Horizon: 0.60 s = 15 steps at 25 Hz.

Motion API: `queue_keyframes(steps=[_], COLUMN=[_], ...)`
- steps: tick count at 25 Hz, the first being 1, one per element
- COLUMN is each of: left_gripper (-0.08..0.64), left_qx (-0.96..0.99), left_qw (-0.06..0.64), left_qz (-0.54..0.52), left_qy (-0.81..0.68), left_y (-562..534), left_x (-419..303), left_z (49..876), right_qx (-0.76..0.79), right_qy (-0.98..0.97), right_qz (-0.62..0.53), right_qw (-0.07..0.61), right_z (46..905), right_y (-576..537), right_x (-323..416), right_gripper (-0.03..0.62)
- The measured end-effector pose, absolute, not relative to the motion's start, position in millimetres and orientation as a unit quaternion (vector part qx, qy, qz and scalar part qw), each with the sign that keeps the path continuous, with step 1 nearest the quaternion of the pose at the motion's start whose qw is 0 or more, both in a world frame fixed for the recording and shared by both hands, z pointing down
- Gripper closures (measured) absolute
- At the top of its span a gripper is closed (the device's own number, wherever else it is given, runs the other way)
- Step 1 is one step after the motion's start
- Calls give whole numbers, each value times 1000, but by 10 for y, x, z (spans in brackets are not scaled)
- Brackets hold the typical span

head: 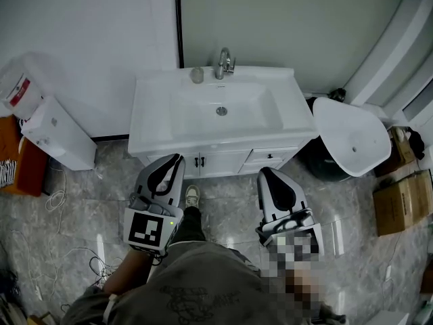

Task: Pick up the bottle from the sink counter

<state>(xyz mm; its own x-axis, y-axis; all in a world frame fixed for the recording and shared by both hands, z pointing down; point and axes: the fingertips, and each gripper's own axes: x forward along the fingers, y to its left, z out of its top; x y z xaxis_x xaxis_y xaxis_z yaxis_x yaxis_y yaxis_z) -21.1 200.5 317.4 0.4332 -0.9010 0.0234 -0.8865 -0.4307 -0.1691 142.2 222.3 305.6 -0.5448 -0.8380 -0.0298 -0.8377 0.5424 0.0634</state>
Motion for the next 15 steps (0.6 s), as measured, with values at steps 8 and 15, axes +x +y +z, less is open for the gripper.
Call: queue_keyframes(steps=[8, 15], left_gripper=[531, 531], left_qx=[-849, -852], left_qw=[61, 45], left_qz=[-64, -68], left_qy=[521, 518], left_y=[1393, 756], left_x=[-310, -457], left_z=[3294, 3342], right_qx=[486, 485], right_qy=[-874, -874], right_qz=[-23, -5], right_qw=[14, 25], right_z=[3158, 3209], right_y=[1618, 967], right_x=[1316, 1116], right_gripper=[558, 558])
